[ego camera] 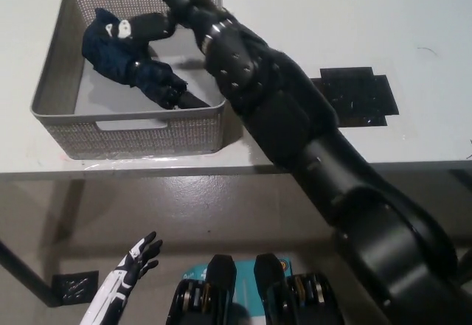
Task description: Use the right hand to pick up a umbrella on the right side and place it into a container on the lft side
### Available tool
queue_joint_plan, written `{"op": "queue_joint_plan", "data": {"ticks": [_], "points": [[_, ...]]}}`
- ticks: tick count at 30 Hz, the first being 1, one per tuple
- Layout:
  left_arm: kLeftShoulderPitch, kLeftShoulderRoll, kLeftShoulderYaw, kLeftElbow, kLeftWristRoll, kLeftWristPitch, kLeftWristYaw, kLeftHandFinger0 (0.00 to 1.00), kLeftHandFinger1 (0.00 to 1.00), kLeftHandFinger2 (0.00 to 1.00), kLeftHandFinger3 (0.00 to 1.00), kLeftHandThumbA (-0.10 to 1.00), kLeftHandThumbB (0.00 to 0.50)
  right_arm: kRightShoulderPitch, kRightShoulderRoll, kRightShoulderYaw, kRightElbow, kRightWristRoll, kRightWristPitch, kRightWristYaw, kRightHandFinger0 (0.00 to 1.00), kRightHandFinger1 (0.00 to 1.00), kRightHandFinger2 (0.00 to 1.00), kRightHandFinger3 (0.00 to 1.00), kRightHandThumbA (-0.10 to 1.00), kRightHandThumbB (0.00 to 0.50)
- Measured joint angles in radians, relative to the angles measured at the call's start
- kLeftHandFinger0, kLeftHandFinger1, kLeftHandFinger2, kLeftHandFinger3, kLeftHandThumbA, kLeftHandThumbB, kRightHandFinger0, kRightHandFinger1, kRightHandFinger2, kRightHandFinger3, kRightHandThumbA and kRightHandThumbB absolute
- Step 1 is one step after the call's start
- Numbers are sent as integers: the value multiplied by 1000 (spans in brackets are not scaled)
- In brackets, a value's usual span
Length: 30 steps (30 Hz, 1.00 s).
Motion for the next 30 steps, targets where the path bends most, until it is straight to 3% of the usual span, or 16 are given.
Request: {"op": "queue_joint_plan", "data": {"ticks": [3,8,13,17,24,29,30], "points": [[2,0,0,3,0,0,0,1000,1000,1000,1000,1000,50,95,-20,-14,-108,8,9,7,1000,1000,1000,1000,1000,387],[10,0,0,11,0,0,0,1000,1000,1000,1000,1000,47,288,-74,-32,-287,26,26,18,1000,1000,1000,1000,1000,415],[19,0,0,17,1,0,0,1000,1000,1000,1000,1000,43,498,-136,-61,-456,52,39,28,1000,1000,1000,1000,1000,368],[29,0,0,26,4,0,0,1000,1000,1000,1000,1000,44,675,-183,-90,-600,85,41,29,1000,1000,1000,1000,1000,387],[46,1,0,49,10,-4,0,1000,1000,1000,1000,1000,48,971,-226,-174,-836,178,19,29,1000,1000,1000,1000,1000,239],[69,6,0,63,16,-15,0,1000,1000,1000,1000,1000,54,1147,-225,-236,-799,261,-55,28,1000,1000,1000,1000,1000,305],[70,6,-1,64,19,-16,0,1000,1000,1000,1000,1000,54,1169,-224,-242,-767,274,-74,28,1000,1000,1000,1000,1000,353]]}}
